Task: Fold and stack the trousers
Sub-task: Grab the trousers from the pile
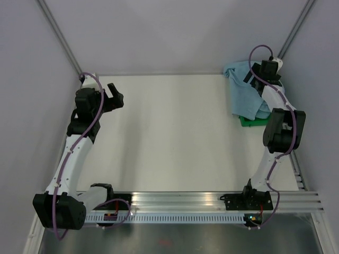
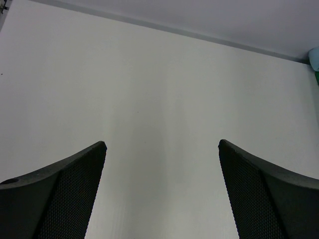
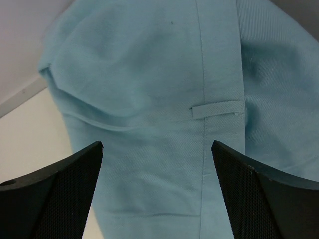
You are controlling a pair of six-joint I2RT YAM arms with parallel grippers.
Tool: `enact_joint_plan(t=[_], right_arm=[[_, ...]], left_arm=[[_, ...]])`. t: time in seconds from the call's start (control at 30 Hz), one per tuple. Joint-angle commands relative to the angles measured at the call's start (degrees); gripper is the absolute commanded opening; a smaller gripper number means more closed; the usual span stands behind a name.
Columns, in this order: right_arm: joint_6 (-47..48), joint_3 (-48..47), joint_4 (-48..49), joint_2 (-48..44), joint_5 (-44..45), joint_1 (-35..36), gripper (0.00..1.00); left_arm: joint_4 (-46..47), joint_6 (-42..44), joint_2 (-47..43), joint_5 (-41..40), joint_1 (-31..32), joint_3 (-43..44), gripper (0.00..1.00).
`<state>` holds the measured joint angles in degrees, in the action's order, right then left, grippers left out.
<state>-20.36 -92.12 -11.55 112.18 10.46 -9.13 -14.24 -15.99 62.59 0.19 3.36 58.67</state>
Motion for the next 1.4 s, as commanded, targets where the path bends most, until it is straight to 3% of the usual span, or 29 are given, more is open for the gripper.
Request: enact_joint_plan(t=[0.0, 0.2, 0.43, 0.7, 0.83, 0.87, 0.93, 1.03, 1.07, 1.1, 1.37], right_arm=[[-0.8, -4.9, 1.8, 5.2, 3.6, -1.0, 0.98], [-1.1, -14.3, -6.4, 11.5, 11.5, -1.3, 0.98], [0.8, -11.4, -7.4, 8.4, 14.1, -1.9, 0.98], [-0.5, -10.8, -6.8, 14.8, 11.3, -2.7, 0.96], [-0.6, -11.7, -5.7, 17.6, 10.5, -2.8, 0.85], [-0.6, -12.0, -5.6, 18.0, 9.7, -3.0, 0.76], [-0.8, -12.5, -4.9, 18.3, 8.4, -3.1, 0.68], [0.5, -12.6, -2.3, 17.0, 5.4, -3.1, 0.39], [0.8, -13.0, -1.6, 16.6, 4.8, -3.1, 0.06], [0.8, -13.4, -1.8, 16.1, 4.4, -3.1, 0.00], [4.8, -18.2, 3.2, -0.6, -9.6, -0.3, 0.00]], left_arm=[[2.5, 0.3, 1.0, 1.9, 0.1, 1.3, 1.00], [2.7, -0.2, 3.2, 0.8, 0.1, 3.6, 1.00], [3.6, -0.8, 5.9, 1.2, 0.1, 4.1, 1.00], [3.3, -1.3, 10.4, 3.9, 0.1, 7.9, 1.00], [2.9, -1.5, 9.9, 4.6, 0.1, 8.1, 1.00], [2.7, -1.4, 9.7, 4.3, 0.1, 8.2, 1.00], [2.6, -1.2, 9.4, 3.9, 0.1, 8.3, 1.00], [3.0, -0.5, 9.3, 4.0, 0.1, 8.6, 1.00], [3.0, -0.4, 9.3, 4.0, 0.1, 8.7, 1.00], [3.1, -0.4, 9.3, 4.0, 0.1, 8.7, 1.00], [4.3, 1.7, 10.4, 10.3, 0.1, 10.8, 1.00]])
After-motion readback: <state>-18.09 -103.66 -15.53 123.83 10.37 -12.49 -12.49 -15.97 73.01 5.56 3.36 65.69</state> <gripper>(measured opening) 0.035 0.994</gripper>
